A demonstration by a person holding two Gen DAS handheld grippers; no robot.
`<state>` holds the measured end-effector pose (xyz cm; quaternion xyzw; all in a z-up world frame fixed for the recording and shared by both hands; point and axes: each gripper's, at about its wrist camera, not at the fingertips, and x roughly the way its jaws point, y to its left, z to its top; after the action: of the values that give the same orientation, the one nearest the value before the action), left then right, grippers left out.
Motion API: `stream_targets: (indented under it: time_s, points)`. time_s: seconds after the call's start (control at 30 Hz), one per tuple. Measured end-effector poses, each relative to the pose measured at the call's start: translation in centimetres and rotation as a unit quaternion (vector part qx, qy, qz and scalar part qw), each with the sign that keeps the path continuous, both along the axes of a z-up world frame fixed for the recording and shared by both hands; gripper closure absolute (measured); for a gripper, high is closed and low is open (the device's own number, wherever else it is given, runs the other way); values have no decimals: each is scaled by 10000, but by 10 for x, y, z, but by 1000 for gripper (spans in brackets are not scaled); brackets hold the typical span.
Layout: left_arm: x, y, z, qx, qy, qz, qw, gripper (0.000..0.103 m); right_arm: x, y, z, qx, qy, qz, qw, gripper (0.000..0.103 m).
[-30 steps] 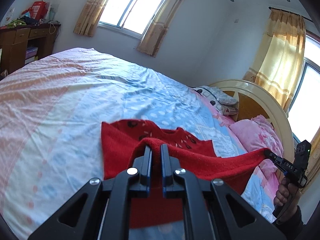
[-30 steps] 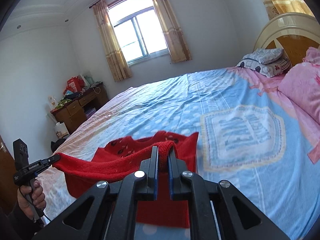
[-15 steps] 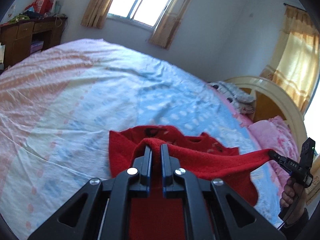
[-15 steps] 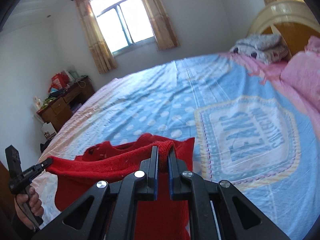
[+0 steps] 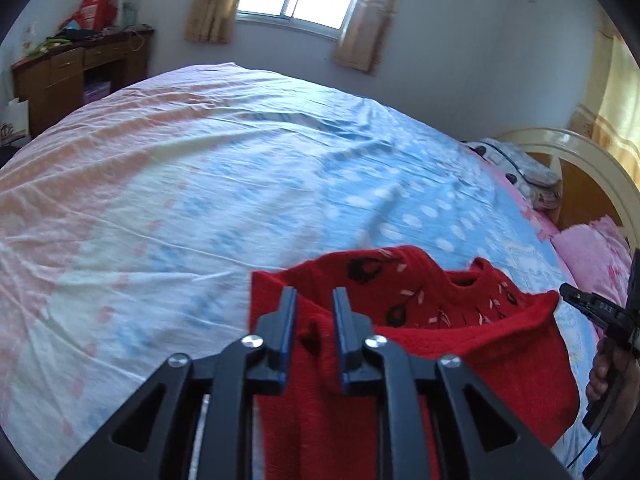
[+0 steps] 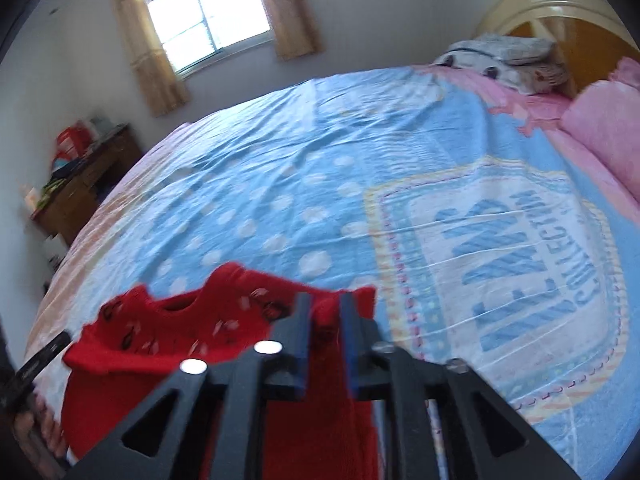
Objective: Fold small clothes
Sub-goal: 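Lay the hem on the collar and open both tools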
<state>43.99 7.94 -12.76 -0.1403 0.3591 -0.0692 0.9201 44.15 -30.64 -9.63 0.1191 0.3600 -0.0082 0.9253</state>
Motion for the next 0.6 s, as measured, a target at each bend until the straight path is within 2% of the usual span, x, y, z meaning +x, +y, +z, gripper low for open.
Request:
stream_targets:
  time_s: [0.03, 0.1, 0.17, 0.3, 0.33, 0.4, 0.5, 0.6]
  points:
    - [-2, 2, 0, 37, 14, 83, 10000, 57, -6, 2, 0, 65, -88, 74, 9999, 52]
    - [-13, 5, 1, 116, -96, 167, 9997, 45, -19, 16, -1, -76, -112, 351, 9993, 52]
    - [-27, -4, 0, 510, -182, 13, 9985, 40, -31, 37, -9, -384, 39, 801, 9960, 52]
    - [-29, -32, -12, 1509, -3, -234, 9883, 32, -25, 71, -38, -965, 955, 1392, 9809, 52]
    - [-24, -42, -17, 1881, 57, -271, 9818, 32, -20, 78, -42, -1229, 1031, 1470, 9760, 52]
    - [-15, -48, -19, 2216, 93, -215, 9749, 31, -9, 83, -40, -1443, 908, 1449, 9747, 52]
    - [5, -40, -12, 2278, -25, 183, 9735, 31, 16, 70, -31, -1340, 724, 876, 9844, 52]
    - [16, -20, -3, 1973, 19, 588, 9786, 31, 20, 51, -21, -961, 517, 391, 9933, 52]
